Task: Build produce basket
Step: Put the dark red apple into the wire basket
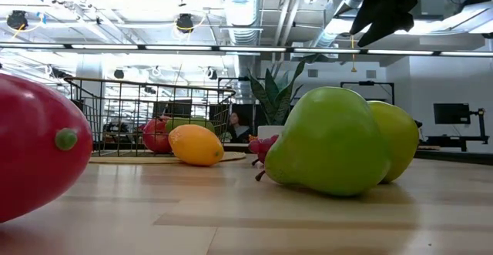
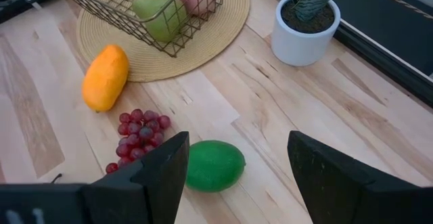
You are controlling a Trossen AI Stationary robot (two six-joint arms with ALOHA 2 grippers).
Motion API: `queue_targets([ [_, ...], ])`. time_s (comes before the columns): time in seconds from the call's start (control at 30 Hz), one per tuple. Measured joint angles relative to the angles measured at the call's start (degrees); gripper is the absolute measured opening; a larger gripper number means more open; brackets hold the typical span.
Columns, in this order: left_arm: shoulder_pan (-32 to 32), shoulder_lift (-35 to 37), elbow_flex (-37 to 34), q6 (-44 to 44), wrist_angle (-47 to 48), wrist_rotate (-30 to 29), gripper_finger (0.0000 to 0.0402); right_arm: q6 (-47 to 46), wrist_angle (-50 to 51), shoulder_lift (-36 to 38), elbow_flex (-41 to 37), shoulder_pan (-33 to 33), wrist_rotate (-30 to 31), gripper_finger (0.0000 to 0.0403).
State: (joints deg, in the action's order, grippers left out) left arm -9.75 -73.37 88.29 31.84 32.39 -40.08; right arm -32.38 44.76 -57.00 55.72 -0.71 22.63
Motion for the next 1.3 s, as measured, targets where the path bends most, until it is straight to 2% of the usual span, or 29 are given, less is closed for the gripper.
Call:
queue_targets([
  [0.1, -0.9, -1.2, 0.0, 9.5, -2.8, -12.1, 0.0286, -0.1, 0.1, 0.0, 0.0, 0.0, 0.0, 0.0273],
  [0.2, -1.2, -2.6, 0.0, 19.1, -4.3, -18.4, 0.0286, -0.1, 0.2, 0.0, 0.0, 0.1, 0.0, 0.0273],
  [0.5, -1.2, -9.1, 0.0, 39.8, -6.6, -26.3, 0.0286, -0.1, 0.5, 0.0, 0.0, 0.1, 0.0, 0.0273],
  [0.63, -1.2, -11.2, 0.0, 44.8, -6.6, -26.9, 0.0286, -0.1, 0.7, 0.0, 0.0, 0.1, 0.0, 0.0273],
  [0.73, -1.6, -11.8, 0.0, 45.4, -6.8, -26.8, 0.0286, -0.1, 0.7, 0.0, 0.0, 0.1, 0.0, 0.0273],
  [0.9, -2.4, -11.7, -0.1, 40.5, -10.3, -28.7, 0.0287, -0.1, 0.7, 0.0, 0.0, 0.1, 0.0, 0.0273],
  [1.03, -2.8, -11.7, -0.1, 32.7, -11.3, -36.8, 0.0286, 0.0, 0.9, 0.0, 0.0, 0.1, 0.0, 0.0273],
  [1.13, -2.9, -11.6, -0.1, 20.4, -11.2, -42.0, 0.0286, 0.0, 1.5, 0.0, 0.0, 0.1, 0.0, 0.0273],
  [1.3, -3.2, -11.6, -0.1, -7.0, -11.1, -47.8, 0.0287, 0.0, 1.6, 0.0, 0.0, 0.1, 0.0, 0.0273],
])
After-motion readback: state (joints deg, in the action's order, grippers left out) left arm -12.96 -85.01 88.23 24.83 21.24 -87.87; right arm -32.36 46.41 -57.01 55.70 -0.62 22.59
